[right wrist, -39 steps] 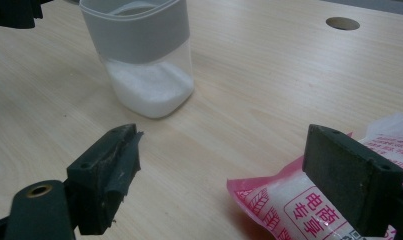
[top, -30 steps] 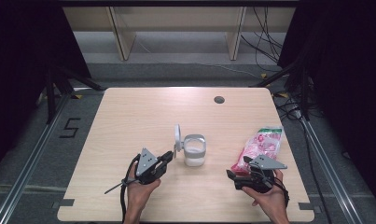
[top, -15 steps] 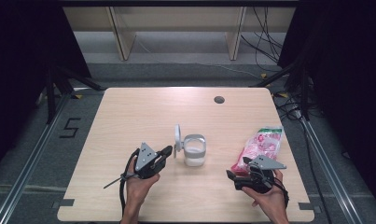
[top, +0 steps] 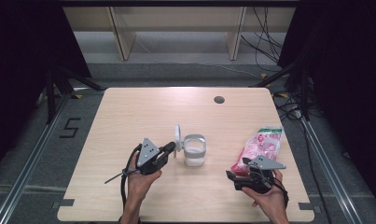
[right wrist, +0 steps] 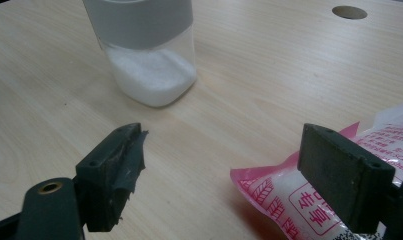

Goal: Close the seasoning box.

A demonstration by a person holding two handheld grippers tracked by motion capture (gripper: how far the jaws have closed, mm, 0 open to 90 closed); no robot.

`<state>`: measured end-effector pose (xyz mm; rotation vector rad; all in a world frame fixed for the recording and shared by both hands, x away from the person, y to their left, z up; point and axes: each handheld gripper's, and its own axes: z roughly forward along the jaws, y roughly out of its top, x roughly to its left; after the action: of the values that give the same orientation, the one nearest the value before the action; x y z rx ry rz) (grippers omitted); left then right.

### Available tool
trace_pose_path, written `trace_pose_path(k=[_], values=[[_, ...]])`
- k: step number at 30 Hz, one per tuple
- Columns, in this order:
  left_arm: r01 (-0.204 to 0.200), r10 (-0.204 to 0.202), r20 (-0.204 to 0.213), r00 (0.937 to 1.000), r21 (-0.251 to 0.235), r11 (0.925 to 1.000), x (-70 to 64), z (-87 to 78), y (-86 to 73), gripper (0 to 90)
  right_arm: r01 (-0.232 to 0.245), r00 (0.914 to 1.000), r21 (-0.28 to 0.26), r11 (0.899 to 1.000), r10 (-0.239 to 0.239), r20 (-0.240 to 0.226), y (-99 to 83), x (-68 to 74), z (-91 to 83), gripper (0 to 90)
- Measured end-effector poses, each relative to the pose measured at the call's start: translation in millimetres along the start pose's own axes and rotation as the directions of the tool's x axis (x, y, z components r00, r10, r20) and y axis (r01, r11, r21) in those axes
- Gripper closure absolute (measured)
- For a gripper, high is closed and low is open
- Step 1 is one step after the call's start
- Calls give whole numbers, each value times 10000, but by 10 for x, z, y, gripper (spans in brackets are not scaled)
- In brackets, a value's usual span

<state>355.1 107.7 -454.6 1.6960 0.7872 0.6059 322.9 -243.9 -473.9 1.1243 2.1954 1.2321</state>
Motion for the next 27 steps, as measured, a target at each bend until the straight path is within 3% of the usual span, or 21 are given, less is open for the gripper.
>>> trace_pose_path(k=[10,11,12,27], values=[[-81,83,116,9999,-88,9999,-29,18,48,866,-30,10000,19,10000,30,-14,-3,3,2,194],[-55,56,102,9999,-100,9999,-29,22,48,865,-286,9995,41,9996,286,-104,-7,22,8,195],[-47,48,105,9999,-96,9999,-29,24,47,864,-20,9999,-10,10000,20,-117,-4,-8,16,194],[-163,167,289,9994,-141,9998,-112,93,76,866,26,9999,-8,10000,-26,-171,-5,-4,18,194]])
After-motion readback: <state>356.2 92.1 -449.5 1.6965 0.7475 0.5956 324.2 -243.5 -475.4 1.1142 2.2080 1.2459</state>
